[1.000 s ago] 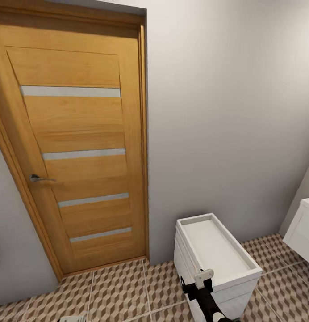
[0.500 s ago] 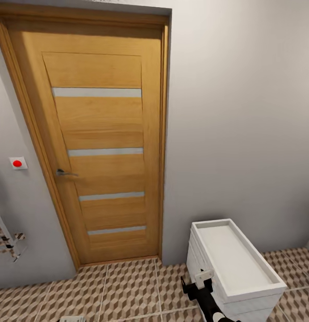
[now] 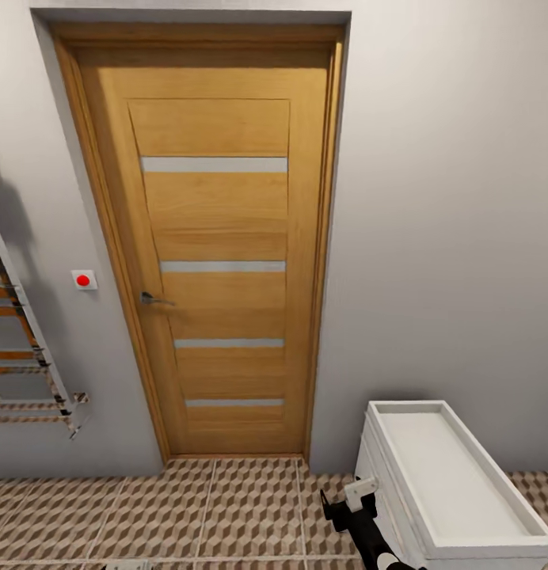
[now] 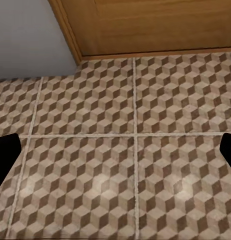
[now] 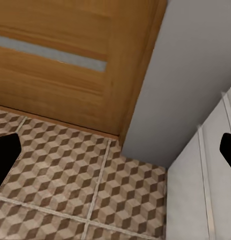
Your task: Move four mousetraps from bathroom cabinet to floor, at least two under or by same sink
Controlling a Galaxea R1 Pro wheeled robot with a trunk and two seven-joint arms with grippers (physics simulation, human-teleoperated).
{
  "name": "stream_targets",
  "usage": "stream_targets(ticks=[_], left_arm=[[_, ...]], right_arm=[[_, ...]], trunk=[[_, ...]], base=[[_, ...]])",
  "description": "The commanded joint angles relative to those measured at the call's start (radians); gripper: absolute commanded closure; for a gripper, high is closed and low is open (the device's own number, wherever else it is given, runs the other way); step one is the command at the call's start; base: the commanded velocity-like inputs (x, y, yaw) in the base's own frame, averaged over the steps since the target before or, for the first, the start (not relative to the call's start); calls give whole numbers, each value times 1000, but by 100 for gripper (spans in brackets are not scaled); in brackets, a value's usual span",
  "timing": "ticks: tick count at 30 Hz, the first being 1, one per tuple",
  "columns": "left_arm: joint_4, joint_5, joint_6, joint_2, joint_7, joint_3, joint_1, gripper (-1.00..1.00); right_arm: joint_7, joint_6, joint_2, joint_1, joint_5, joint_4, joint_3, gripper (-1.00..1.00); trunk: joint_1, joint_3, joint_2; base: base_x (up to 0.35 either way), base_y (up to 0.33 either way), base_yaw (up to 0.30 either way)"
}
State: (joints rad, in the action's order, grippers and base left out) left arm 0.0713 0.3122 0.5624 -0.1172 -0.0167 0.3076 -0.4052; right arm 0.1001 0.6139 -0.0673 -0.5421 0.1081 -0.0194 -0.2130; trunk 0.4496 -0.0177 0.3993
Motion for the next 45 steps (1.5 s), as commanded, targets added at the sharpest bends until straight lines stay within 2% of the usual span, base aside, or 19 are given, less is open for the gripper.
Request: stream_targets(ticks=[1, 45], left_arm=[[4, 8, 5, 1, -2, 8, -1, -100], [4, 8, 5, 0, -2, 8, -1, -100]], right_arm=[[10, 1, 0, 0, 11, 1, -3, -100], [12, 1, 0, 0, 11, 1, -2, -100]], trunk=[[0, 0, 1], [0, 0, 1]], base=[[0, 0, 255], [0, 0, 255]])
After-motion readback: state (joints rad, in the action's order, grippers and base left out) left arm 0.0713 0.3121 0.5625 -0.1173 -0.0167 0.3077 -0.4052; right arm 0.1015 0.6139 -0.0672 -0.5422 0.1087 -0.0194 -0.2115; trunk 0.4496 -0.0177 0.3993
